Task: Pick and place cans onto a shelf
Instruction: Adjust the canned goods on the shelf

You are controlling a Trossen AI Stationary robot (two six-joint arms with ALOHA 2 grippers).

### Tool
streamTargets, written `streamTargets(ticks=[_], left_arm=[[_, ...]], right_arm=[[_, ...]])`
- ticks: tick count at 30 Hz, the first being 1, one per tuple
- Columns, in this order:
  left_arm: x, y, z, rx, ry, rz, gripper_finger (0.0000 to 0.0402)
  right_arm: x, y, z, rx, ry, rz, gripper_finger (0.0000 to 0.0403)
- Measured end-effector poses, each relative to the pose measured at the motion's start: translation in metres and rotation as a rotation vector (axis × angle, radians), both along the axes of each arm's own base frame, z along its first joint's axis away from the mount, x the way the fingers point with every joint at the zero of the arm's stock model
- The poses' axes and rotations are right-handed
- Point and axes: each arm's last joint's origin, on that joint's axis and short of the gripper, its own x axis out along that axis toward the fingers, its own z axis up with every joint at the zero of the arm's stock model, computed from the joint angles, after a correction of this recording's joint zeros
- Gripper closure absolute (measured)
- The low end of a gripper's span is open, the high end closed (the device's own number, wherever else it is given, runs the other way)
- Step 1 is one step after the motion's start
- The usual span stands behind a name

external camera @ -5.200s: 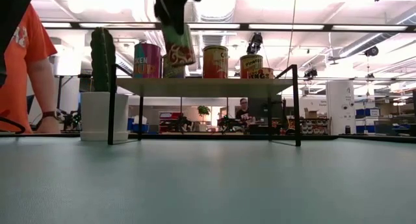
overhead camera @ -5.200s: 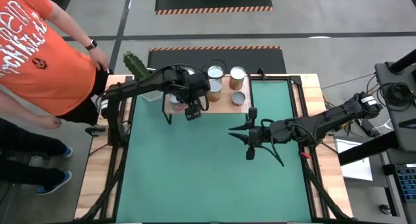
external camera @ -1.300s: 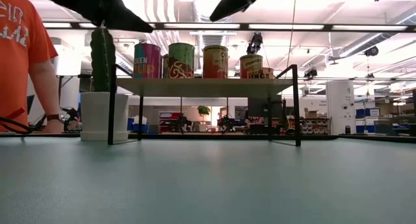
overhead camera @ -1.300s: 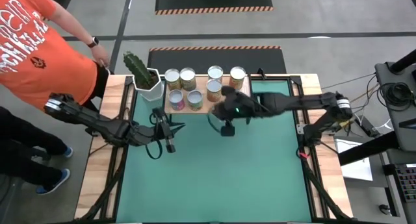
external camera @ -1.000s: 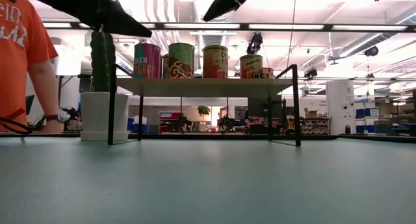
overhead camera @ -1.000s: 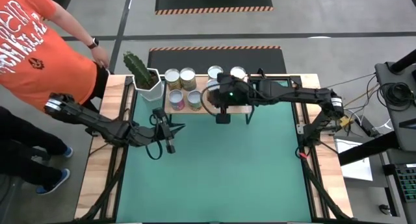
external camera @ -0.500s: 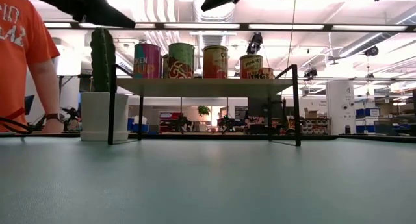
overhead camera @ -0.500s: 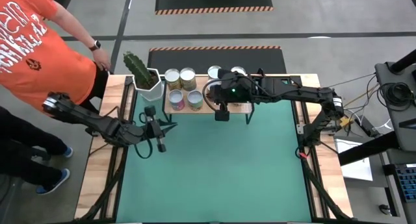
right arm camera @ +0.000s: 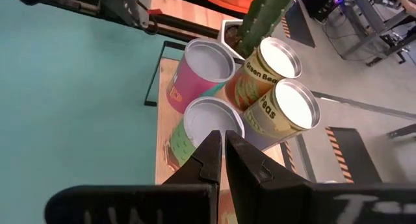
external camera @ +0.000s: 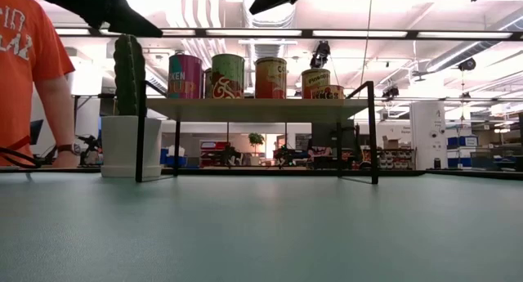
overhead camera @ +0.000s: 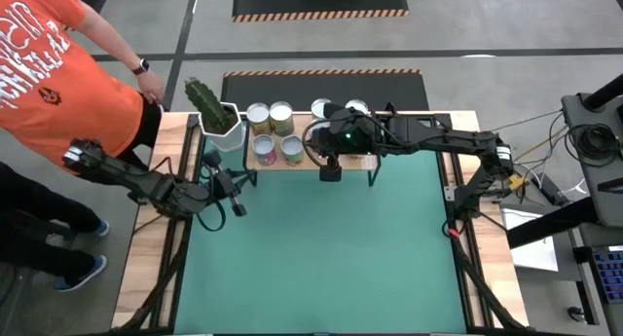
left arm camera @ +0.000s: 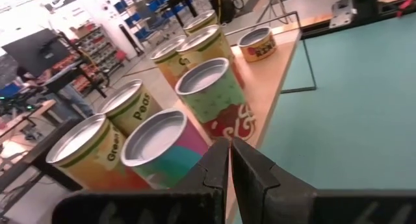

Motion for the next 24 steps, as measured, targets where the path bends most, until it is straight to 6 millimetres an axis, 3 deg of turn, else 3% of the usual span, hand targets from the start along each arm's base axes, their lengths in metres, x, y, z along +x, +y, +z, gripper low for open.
streamTargets(ticks=[10, 24], left_arm=[[0.001, 0.0, 0.0, 0.014, 0.004, 0.021, 0.04], [0.005, -0.001, -0.002, 0.008, -0.003, 0.024, 0.04]], right_arm=[[0.01, -0.003, -0.012, -0.075, 0.053, 0.048, 0.0394], [0.01, -0.004, -0.013, -0.109, 0.067, 0.069, 0.0394]])
